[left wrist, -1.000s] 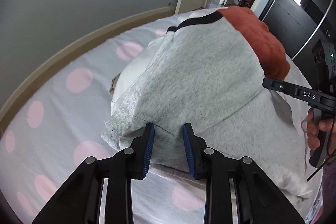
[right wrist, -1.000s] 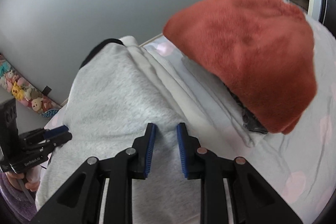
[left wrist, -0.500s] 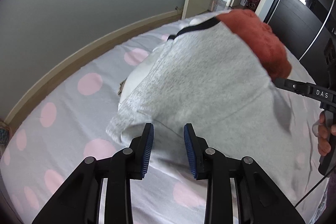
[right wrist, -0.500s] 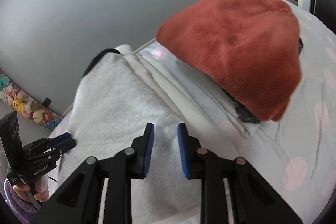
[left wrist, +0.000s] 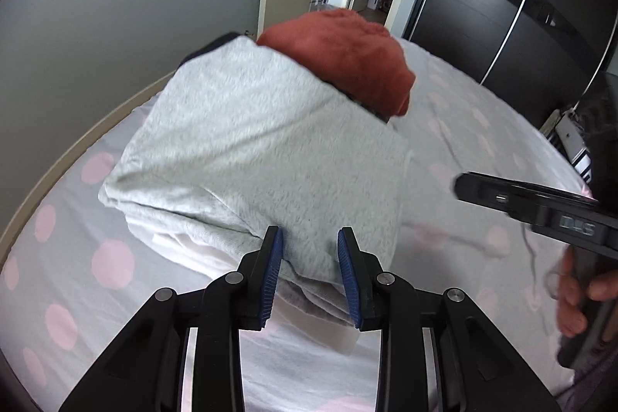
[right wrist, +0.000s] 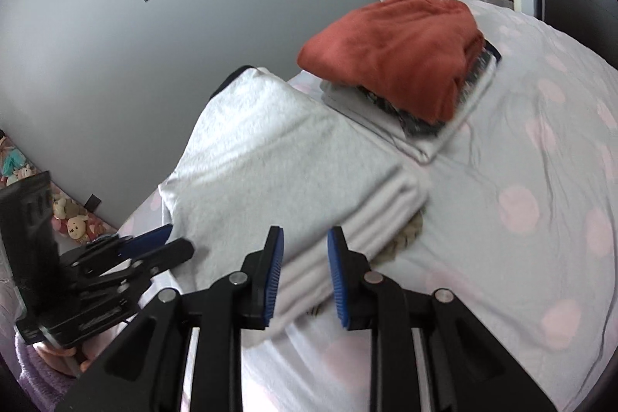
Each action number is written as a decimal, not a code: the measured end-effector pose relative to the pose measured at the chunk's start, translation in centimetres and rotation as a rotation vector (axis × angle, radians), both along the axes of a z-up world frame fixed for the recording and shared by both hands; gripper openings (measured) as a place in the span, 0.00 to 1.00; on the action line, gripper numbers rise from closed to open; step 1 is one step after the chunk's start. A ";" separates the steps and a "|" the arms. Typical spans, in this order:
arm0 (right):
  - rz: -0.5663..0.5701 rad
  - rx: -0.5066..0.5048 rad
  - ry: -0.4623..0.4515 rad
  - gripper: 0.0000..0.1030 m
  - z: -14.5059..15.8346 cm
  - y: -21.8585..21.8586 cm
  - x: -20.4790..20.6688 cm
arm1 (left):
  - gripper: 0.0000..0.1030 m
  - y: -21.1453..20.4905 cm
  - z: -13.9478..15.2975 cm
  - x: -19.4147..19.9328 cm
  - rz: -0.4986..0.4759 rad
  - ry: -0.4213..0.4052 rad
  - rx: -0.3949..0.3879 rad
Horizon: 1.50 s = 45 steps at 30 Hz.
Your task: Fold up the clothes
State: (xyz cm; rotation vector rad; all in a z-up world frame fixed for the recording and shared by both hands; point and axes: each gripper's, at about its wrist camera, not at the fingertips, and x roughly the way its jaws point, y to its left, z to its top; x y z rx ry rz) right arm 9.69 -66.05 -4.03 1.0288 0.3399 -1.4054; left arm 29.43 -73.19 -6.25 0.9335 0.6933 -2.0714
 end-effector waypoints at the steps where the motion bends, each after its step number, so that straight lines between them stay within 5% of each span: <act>1: -0.008 0.002 -0.012 0.23 -0.3 0.7 0.0 | 0.30 -0.1 -0.7 0.0 0.004 -0.010 0.008; 4: -0.034 0.007 -0.048 0.23 -1.2 2.8 0.1 | 0.30 -0.6 -2.9 -0.5 0.009 -0.028 0.044; 8: -0.032 0.015 0.035 0.23 -1.4 4.2 1.7 | 0.30 -0.7 -3.6 -1.0 0.018 -0.057 0.049; 15: -0.020 -0.052 0.151 0.23 1.2 7.2 4.0 | 0.33 3.0 1.8 -0.7 0.071 -0.087 -0.100; 18: -0.029 -0.088 0.178 0.24 2.8 8.8 4.7 | 0.63 5.4 4.8 -0.1 0.094 -0.079 -0.175; 24: -0.045 -0.115 0.182 0.43 5.6 11.2 5.3 | 0.74 9.9 9.7 1.0 0.133 -0.038 -0.256; 36: -0.121 -0.224 0.265 0.60 11.7 16.4 6.4 | 0.76 16.4 13.4 2.6 0.210 -0.092 -0.372; 45: -0.106 -0.231 0.286 0.61 11.3 19.7 8.4 | 0.77 20.5 12.7 3.5 0.219 -0.131 -0.354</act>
